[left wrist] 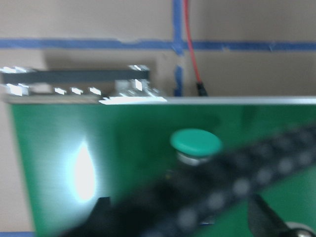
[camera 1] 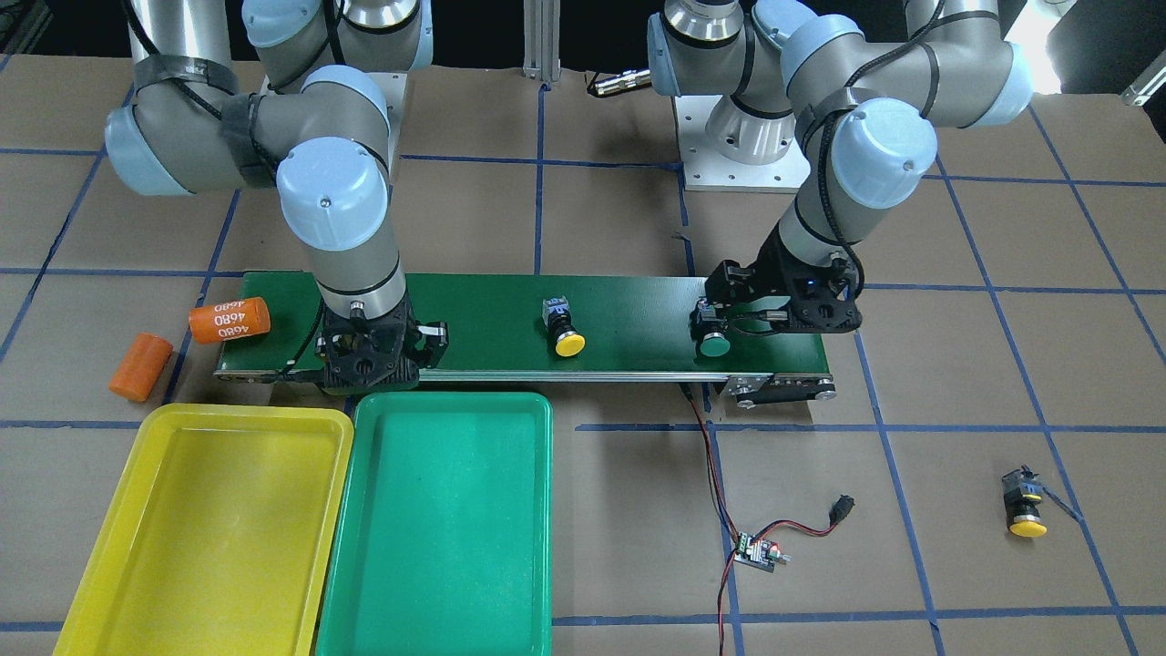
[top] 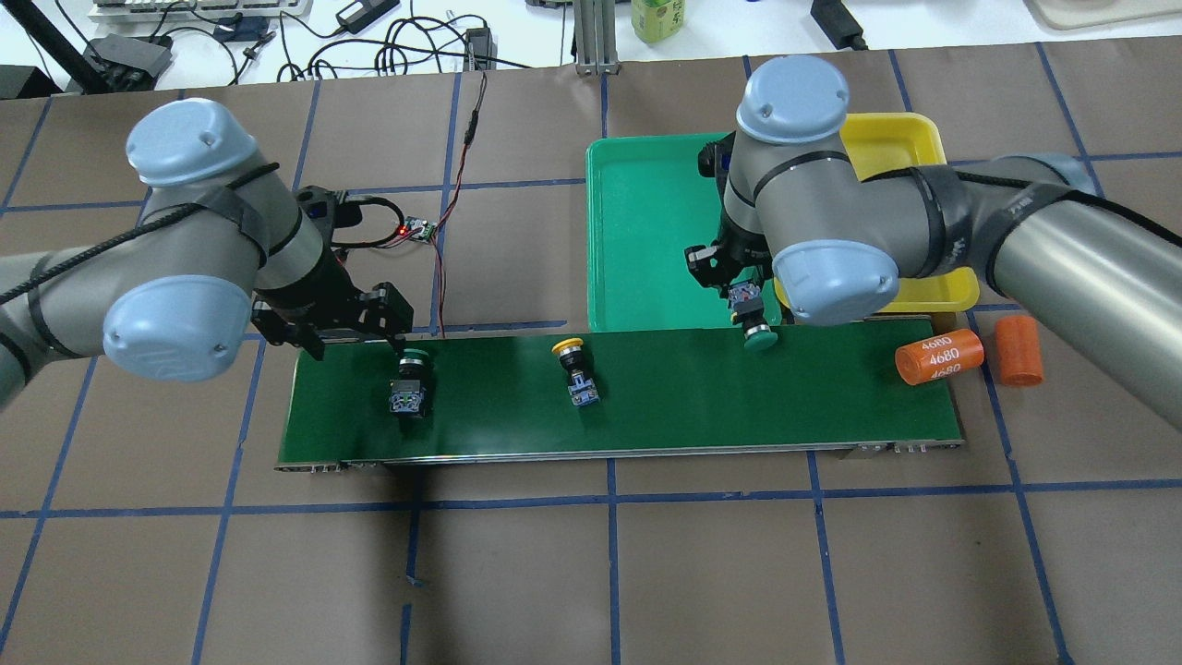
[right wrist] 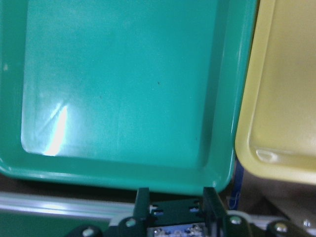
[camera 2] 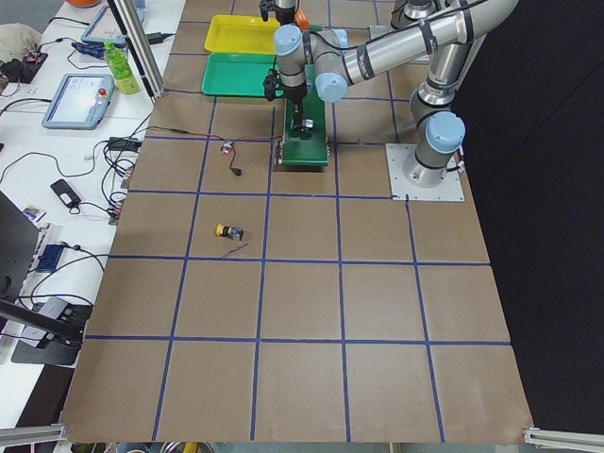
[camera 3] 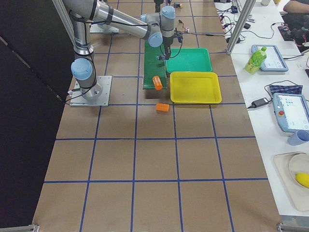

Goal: Sort buttons by color to trays
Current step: 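Lower the black-capped button into the green tray with the right gripper while the left withdraws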

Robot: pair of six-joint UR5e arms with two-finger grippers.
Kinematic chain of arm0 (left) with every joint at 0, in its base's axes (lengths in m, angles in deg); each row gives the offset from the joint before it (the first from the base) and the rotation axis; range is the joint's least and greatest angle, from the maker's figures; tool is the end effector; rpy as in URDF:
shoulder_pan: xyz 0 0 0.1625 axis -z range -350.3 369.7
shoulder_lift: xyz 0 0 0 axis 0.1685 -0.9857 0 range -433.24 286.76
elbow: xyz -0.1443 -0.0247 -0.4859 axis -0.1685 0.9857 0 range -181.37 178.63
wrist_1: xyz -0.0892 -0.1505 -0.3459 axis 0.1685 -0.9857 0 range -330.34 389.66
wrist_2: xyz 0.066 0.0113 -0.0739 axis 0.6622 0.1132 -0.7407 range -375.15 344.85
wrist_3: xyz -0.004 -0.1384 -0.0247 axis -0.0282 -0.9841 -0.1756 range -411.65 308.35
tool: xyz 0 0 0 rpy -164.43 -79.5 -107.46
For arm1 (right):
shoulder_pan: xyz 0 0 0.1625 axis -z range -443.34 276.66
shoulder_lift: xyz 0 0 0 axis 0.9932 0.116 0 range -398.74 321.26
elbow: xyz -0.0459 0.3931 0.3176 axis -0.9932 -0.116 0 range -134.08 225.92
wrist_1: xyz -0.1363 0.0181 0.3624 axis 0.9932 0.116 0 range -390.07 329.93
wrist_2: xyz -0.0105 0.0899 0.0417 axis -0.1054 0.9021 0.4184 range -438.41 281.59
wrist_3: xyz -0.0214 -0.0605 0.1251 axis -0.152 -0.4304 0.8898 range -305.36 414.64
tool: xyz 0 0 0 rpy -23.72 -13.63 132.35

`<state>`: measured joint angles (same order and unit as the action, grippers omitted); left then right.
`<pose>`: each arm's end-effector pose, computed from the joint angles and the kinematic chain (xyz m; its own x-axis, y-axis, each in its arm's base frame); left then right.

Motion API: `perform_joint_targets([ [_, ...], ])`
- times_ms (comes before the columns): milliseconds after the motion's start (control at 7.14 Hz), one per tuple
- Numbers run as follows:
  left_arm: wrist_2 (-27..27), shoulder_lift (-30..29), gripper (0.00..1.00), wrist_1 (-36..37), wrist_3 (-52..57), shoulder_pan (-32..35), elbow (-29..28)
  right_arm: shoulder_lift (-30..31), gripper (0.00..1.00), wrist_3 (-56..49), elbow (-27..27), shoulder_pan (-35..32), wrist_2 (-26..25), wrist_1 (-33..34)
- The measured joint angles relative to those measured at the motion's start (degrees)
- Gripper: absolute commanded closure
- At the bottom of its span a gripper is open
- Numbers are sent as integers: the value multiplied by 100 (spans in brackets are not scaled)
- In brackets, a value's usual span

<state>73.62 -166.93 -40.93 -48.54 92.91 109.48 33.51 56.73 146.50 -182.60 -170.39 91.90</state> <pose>-0.0821 -0.4635 0.3687 -0.9975 -0.0663 0.0262 -0.0638 0.9941 0.0881 0.2206 -0.5552 0.3393 -0.9919 -0.1227 0.0321 -0.1246 0.9901 -0.0648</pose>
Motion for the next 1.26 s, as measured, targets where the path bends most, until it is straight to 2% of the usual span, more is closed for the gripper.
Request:
perform_joint_targets([
  [140,90,-143,0,-211,274,-395,-427,-537,84,-3,-689,-3,11,-57],
  [280,226,-448,0,-344,861,-803,-917,-1131,40,-8,-1365,-4,15,-86],
  [420,423,-892,0,-366,1561,-1261,-1396,-1558,0,-10,-1786,-5,23,-83],
  [701,603,-1896,0,-124,2943,-2103,-2308,-1849,0,0,-2030,3,46,-105],
  [841,620,-2326,0,42,3325,-2286,-2662,-1817,0,6,-2044,10,72,-235],
  [1121,625,-2872,0,303,3562,-2386,-2994,-1373,0,1,-1833,26,90,-683],
  [1261,621,-3032,0,523,3607,-2394,-2990,-1009,0,-10,-1493,38,94,-765],
])
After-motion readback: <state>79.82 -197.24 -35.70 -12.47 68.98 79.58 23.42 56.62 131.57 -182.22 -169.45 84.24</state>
